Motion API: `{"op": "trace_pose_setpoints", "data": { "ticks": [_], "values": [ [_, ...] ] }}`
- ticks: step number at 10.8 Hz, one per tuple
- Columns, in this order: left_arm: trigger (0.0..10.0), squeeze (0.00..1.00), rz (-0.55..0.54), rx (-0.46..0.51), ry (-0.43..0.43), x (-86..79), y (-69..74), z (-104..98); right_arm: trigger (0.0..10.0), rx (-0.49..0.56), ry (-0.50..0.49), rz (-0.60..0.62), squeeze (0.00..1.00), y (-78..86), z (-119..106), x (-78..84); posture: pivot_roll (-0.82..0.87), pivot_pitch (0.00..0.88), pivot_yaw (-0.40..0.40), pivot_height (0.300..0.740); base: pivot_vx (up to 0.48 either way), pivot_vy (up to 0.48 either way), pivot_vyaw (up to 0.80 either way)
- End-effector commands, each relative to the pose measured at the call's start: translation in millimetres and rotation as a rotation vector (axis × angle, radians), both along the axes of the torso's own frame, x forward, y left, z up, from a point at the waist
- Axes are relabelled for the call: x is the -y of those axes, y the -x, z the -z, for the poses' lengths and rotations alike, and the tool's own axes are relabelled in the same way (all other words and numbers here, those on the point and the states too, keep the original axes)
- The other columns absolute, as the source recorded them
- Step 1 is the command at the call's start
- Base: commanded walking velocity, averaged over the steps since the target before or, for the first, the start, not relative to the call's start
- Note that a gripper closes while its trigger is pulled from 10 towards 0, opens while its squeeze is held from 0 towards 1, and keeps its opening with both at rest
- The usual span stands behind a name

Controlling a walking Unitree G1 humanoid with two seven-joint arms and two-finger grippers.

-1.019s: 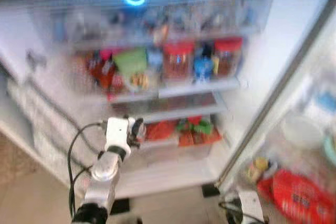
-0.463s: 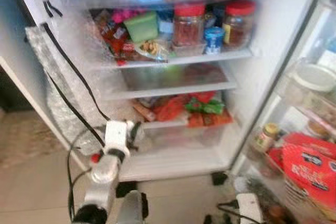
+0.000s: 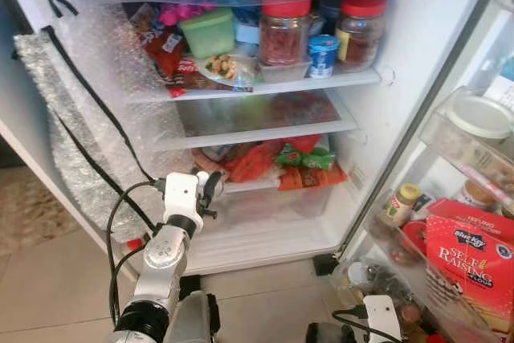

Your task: Restocking fridge

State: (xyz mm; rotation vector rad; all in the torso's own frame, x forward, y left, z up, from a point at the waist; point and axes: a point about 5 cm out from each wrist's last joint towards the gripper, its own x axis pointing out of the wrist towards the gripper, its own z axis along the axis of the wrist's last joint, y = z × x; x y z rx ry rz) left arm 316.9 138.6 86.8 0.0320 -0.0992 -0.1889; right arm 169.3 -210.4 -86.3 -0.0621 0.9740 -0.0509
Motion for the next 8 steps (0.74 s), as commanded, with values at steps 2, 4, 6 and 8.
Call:
{"op": "trace_pose_setpoints", "data": {
  "ticks": [2,4,6,8],
  "values": [
    [10.0,0.0,0.008,0.062,-0.008,0.3,-5.9,-14.2,10.0,-0.011,-0.006,0.017,0.0,4.9,1.8,2.2,-0.05,0.024,0.005,0.622,0.0,0.0,0.0],
    [10.0,0.0,0.022,0.06,-0.019,2.6,-6.1,-13.0,10.0,-0.024,-0.005,0.02,0.0,7.3,3.0,2.0,-0.05,0.019,0.007,0.622,0.12,0.0,0.0],
    [10.0,0.0,0.03,0.061,-0.021,4.7,-5.2,-12.1,10.0,-0.028,-0.002,0.025,0.0,7.4,3.3,1.0,-0.05,0.023,0.003,0.622,0.306,0.0,0.0],
    [10.0,0.0,0.044,0.057,-0.023,5.7,-3.5,-11.1,10.0,-0.031,-0.002,0.024,0.0,6.9,4.1,-3.6,-0.05,0.026,0.003,0.622,0.324,0.0,0.0]
  ]
}}
